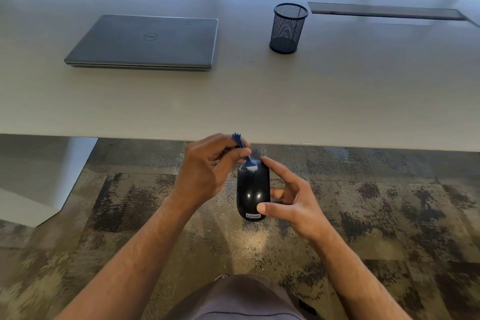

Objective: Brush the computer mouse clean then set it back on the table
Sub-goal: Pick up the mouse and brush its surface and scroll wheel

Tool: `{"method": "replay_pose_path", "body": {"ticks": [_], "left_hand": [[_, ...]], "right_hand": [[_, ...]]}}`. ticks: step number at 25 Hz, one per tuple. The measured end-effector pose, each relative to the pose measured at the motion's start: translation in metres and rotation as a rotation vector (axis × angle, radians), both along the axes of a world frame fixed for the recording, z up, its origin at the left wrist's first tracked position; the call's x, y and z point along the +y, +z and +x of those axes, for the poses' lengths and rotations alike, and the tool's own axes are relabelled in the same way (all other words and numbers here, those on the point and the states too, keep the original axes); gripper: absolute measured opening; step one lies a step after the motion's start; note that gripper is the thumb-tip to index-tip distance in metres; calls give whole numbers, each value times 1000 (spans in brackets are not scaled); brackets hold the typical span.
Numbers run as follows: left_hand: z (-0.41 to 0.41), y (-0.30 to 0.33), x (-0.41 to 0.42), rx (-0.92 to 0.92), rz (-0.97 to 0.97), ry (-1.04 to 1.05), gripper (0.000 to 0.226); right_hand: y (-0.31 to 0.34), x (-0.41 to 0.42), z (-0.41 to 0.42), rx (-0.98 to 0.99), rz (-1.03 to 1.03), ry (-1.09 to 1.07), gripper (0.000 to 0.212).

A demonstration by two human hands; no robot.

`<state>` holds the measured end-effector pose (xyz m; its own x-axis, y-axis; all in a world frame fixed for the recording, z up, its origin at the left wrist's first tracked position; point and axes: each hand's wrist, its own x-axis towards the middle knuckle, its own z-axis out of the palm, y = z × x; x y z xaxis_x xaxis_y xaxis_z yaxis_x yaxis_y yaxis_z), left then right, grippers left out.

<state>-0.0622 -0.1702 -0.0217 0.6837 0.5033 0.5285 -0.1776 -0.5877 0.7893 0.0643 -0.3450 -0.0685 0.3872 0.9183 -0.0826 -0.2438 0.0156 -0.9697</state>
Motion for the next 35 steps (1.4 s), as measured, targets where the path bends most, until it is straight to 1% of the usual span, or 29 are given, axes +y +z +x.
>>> {"method": "replay_pose_path", "body": {"ticks": [5, 8, 11, 16, 18, 21, 24, 26, 28, 30, 33, 35], "left_hand": [[-9, 5, 7, 30, 26, 116, 14], [-5, 10, 0, 7, 8, 76, 13], [0, 9, -4, 11, 80, 26, 14], [-8, 7, 4, 27, 47, 123, 13], [-7, 11, 2, 3, 82, 109, 14], [1, 13, -5, -28, 135, 18, 14], [2, 10, -1, 16, 206, 3, 14], [-1, 11, 7, 51, 166, 67, 12], [-5, 12, 12, 35, 87, 109, 14], [-4, 14, 8, 14, 35, 67, 15], [3, 12, -3, 21, 15, -52, 15], [4, 8, -2, 35, -66, -59, 13]], "right_hand": [[-2, -3, 3, -1, -3, -1, 90], [-3, -2, 3, -9, 1, 2, 89], [-3, -1, 3, -5, 13, 6, 88], [-4, -4, 5, -3, 18, 2, 88], [-4, -3, 4, -7, 13, 3, 88], [-3, 0, 2, -11, 17, 7, 89], [-2, 0, 1, -12, 10, 9, 89], [-2, -2, 2, -21, 7, 14, 88], [-3, -3, 2, -21, 10, 17, 88], [-3, -2, 1, -13, 10, 11, 88], [-2, 1, -1, -1, 18, 1, 88], [-1, 1, -1, 11, 21, -1, 88]]}}
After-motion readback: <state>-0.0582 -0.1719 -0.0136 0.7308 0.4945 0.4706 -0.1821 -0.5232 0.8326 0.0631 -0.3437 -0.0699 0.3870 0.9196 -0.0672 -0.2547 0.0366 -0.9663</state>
